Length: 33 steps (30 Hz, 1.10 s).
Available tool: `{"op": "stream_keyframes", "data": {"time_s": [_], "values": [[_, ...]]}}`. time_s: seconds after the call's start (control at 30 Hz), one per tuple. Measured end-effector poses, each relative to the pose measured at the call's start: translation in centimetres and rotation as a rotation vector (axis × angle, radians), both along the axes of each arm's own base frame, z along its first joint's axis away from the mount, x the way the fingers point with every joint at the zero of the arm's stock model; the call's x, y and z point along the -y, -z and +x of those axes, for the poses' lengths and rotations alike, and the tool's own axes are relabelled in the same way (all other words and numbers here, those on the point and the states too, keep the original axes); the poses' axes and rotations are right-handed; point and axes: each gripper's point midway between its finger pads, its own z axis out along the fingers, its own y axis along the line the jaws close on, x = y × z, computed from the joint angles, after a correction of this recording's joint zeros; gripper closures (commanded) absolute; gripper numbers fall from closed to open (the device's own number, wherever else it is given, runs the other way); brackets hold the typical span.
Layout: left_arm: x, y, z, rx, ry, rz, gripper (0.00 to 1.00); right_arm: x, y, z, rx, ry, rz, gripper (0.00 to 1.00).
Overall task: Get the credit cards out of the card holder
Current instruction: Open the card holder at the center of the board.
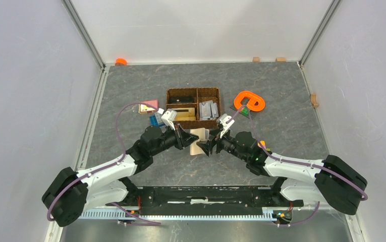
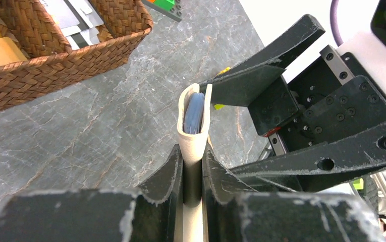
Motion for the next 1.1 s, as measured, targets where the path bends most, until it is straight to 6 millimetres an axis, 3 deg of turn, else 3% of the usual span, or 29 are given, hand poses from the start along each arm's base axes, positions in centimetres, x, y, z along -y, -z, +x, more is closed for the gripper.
{"op": "stream_keyframes", "data": {"time_s": [0.1,0.27,0.37,0.6,0.73,0.87,1.03,1.1], "values": [[-0.4,0.1,0.2,0.005,-0.024,0.016,0.98,0.2,0.0,0.5,0.002,0.035,-0.019,0.2],[-1.1,-1.4,0.8,0.053,-0.079,-0.002,0.98,0.3,-1.3,1.5,0.024,0.107,-0.016,0.22],[-1.5,-1.4,1.1,0.059,-0.107,0.006,0.98,1.8,-1.0,2.7,0.026,0.208,-0.049,0.23],[-1.6,-0.8,0.7,0.038,-0.099,0.029,0.98,7.6,1.9,5.3,0.001,0.494,-0.222,0.27],[-1.6,-0.8,0.7,0.039,-0.104,0.029,0.98,7.9,1.8,5.2,0.006,0.502,-0.233,0.32],[-1.9,-0.4,0.9,0.031,-0.123,0.043,0.98,8.1,0.3,5.1,0.034,0.501,-0.207,0.36],[-2.3,0.4,1.0,0.009,-0.14,0.072,0.97,8.3,-1.7,4.7,0.072,0.491,-0.137,0.02],[-2.4,0.5,0.9,0.006,-0.14,0.076,0.97,8.6,-1.8,4.4,0.077,0.49,-0.114,0.02]]}}
